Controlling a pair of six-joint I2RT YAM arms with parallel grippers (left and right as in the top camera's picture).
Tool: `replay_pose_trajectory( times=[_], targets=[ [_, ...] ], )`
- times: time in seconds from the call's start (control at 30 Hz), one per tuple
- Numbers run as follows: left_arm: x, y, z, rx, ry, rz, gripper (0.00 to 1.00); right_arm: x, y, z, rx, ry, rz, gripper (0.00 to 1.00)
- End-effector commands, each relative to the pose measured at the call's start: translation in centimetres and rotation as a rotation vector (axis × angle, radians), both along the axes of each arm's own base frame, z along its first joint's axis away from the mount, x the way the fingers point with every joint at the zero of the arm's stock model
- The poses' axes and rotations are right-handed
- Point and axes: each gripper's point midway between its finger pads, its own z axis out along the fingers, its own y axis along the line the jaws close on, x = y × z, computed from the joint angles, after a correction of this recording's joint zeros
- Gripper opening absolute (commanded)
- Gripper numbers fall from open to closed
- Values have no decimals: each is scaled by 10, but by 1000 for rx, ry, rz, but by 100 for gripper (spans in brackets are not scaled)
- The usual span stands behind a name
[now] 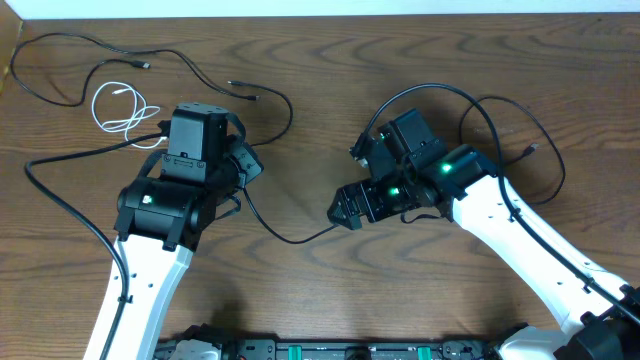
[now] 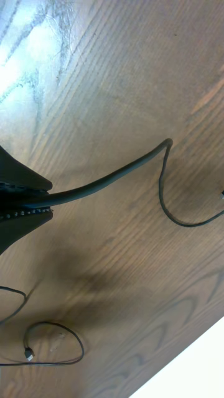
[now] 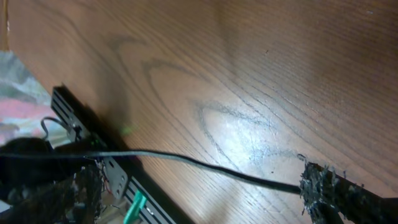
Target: Untangle cables
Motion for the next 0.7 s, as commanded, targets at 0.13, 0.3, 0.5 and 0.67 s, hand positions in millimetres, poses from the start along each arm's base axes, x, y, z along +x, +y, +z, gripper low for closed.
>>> replay_pose_trajectory(
  times=[0.13,0.3,0.5,0.67],
  targets=[
    [-1,3,1,16,3,3,8,-4,-2,-6,-13,74,-81,99],
    [-3,4,-1,18,14,3,8,-4,-2,-6,-14,75,-81,99],
    [-4,4,-2,20,22,4,8,-7,0,-6,-15,58,-48,99],
    [-6,4,-4,-7,41,45,8,-11,5,-12,-79,-131,172,99]
  ],
)
